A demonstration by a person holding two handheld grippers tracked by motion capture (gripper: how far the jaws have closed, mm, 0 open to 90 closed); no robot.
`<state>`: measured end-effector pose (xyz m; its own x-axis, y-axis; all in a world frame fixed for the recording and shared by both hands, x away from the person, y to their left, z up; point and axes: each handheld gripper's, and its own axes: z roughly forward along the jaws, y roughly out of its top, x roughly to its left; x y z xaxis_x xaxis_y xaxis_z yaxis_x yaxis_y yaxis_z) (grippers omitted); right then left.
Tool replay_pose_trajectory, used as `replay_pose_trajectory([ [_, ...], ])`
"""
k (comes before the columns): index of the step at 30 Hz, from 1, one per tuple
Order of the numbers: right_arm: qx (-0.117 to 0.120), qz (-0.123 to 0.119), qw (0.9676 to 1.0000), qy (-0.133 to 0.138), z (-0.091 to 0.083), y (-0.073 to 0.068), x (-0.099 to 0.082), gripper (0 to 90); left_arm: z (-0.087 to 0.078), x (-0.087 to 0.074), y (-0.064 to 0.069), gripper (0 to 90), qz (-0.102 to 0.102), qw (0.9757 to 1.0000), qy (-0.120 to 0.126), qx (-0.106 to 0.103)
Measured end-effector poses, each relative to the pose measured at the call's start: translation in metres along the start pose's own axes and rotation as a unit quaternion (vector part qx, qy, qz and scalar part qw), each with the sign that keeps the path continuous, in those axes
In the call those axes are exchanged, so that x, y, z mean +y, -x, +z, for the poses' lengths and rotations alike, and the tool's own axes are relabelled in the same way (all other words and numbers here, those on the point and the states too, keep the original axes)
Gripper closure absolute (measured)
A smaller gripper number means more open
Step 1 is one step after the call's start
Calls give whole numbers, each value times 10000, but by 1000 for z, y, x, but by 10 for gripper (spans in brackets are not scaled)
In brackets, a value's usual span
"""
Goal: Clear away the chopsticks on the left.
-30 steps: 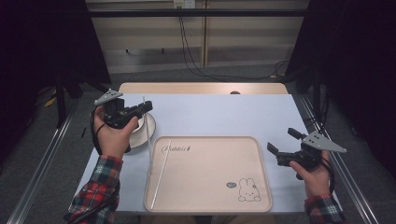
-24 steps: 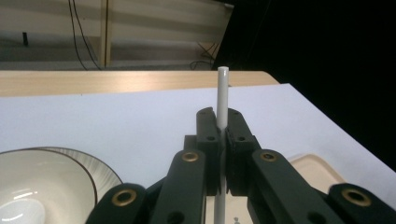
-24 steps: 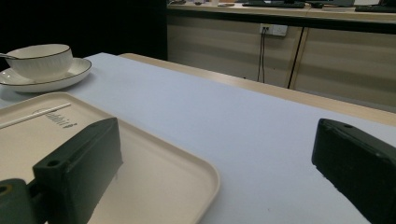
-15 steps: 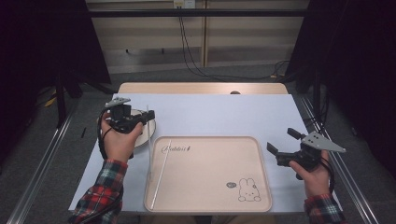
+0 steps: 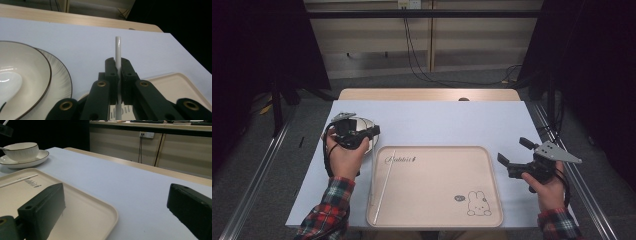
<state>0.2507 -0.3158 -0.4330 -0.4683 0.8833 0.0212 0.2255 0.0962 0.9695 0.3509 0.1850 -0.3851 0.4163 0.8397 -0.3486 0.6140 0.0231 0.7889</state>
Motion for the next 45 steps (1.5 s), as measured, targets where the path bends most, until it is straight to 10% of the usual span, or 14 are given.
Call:
replay_pose_trajectory([
  [45, 29, -29, 10000, -18, -1, 0, 0, 10, 33, -47, -1, 853, -332, 9969, -434, 569],
])
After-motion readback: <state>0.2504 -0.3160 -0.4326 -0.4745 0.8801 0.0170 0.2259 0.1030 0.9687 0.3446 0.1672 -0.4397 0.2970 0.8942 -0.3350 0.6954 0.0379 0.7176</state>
